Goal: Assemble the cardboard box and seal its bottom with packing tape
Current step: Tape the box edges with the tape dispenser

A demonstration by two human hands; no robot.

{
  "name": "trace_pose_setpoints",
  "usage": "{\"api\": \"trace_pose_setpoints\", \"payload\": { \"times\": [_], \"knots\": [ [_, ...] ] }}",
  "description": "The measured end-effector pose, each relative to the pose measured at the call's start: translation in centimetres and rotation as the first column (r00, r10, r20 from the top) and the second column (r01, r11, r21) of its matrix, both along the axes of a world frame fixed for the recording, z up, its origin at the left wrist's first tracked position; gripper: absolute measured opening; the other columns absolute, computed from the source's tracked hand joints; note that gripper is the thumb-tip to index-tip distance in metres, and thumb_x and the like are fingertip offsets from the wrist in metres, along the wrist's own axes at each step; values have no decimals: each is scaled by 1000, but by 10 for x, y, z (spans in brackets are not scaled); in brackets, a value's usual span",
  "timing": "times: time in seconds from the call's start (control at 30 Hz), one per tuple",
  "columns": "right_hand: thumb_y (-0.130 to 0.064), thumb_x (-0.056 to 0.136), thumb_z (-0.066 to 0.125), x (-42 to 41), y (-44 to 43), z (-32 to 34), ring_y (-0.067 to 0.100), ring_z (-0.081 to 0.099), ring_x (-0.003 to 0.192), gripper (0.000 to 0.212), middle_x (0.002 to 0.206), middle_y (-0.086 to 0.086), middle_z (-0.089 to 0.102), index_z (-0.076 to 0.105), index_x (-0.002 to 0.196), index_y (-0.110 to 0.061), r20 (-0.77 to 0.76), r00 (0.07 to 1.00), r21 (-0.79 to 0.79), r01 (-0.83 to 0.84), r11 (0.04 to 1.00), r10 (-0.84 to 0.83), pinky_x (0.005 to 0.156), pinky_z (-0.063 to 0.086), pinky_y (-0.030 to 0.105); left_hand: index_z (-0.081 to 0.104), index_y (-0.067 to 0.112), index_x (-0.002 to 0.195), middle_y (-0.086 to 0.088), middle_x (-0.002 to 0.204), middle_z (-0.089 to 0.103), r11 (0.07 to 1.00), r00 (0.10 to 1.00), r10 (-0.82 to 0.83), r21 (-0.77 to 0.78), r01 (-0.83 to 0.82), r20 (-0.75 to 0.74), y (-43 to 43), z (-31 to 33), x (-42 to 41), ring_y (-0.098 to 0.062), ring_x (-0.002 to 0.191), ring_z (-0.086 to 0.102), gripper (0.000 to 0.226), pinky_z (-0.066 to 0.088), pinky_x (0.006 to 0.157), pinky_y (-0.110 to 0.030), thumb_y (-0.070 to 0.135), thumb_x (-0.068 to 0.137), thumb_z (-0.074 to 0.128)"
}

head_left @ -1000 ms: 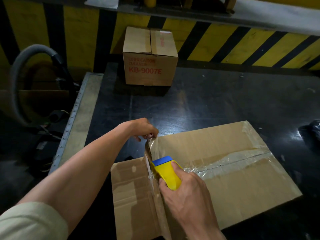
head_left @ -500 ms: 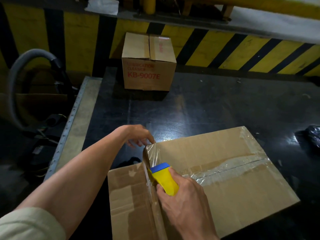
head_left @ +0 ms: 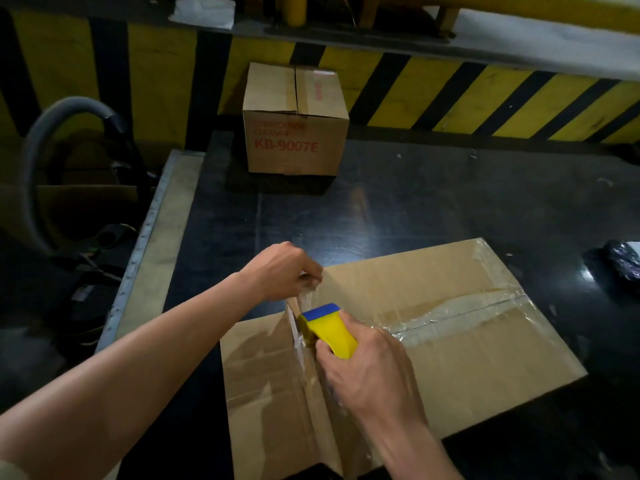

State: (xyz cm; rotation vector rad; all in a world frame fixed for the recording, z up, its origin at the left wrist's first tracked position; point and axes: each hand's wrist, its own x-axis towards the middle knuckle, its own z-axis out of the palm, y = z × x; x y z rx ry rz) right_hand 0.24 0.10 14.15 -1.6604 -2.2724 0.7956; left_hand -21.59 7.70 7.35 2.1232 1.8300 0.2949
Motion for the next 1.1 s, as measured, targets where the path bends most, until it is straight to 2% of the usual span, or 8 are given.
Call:
{"api": "trace_pose_setpoints", "payload": {
  "times": [0.13, 0.23, 0.33, 0.47, 0.63, 0.77, 0.9, 1.1],
  "knots": [
    [-58, 85, 55, 4, 2, 4, 26, 63, 93, 64, 99, 8, 69, 52, 140, -26, -33, 999, 14, -5, 1000, 6, 78, 53, 36, 65, 40, 132, 20, 144, 56, 999, 999, 10, -35, -12, -51, -17, -13, -7, -18, 143, 44, 33, 45, 107, -43, 46, 102, 54],
    [-54, 86, 59, 5, 1, 10, 27, 62, 93, 62, 98, 10, 70, 53, 140, -25, -21, 999, -6, -39, 999, 39, 80, 53, 37, 61, 41, 136, 22, 147, 51, 999, 994, 18, -43, -23, -112, -17, -10, -5, -16, 151, 29, 36, 32, 114, -42, 49, 103, 50],
    [-56, 85, 61, 17, -2, 19, 24, 64, 103, 65, 110, 7, 71, 51, 143, -27, 3, 999, -37, -47, 998, 48, 87, 52, 35, 56, 43, 140, 24, 149, 48, 996, 983, 12, -86, -28, -182, -15, -4, -3, -15, 153, 22, 39, 22, 119, -45, 51, 103, 45],
    [-60, 86, 56, 29, -20, 20, 21, 61, 94, 68, 93, 2, 62, 43, 147, -33, 35, 998, -55, -44, 998, 46, 80, 49, 31, 57, 42, 140, 23, 149, 47, 996, 987, 22, -81, -35, -158, -16, -2, -1, -14, 153, 23, 38, 22, 121, -45, 49, 104, 46],
    [-59, 90, 52, 24, -28, 10, 21, 55, 91, 61, 94, 0, 50, 44, 144, -32, 98, 995, -44, -30, 999, 34, 81, 46, 31, 56, 31, 143, 14, 155, 46, 999, 985, -32, -26, 28, -169, -24, -7, 8, -18, 152, 26, 40, 26, 120, -46, 42, 106, 43],
    [-60, 90, 51, 24, -27, 10, 22, 57, 98, 60, 93, -1, 48, 45, 142, -32, 106, 993, -20, -50, 999, 52, 84, 46, 33, 42, 21, 154, 3, 163, 34, 999, 996, -18, 41, 22, -93, -43, -24, 19, -17, 154, 22, 59, 21, 124, -50, 52, 105, 27],
    [-60, 88, 52, 26, -25, 8, 24, 58, 95, 59, 90, -1, 50, 46, 140, -33, 103, 993, -7, -49, 999, 49, 82, 47, 35, 26, 22, 160, 6, 167, 23, 1000, 990, -24, -16, 22, -139, -50, -34, 22, -14, 156, 10, 71, 18, 124, -52, 59, 101, 10],
    [-60, 89, 54, 35, -29, 7, 22, 53, 84, 67, 88, 0, 50, 37, 149, -37, 77, 996, -55, -33, 998, 37, 76, 45, 30, 16, 25, 162, 10, 169, 10, 998, 974, -43, -56, 32, -224, -45, -30, 22, -8, 155, 0, 64, 5, 127, -49, 55, 106, 17]
  ]
}}
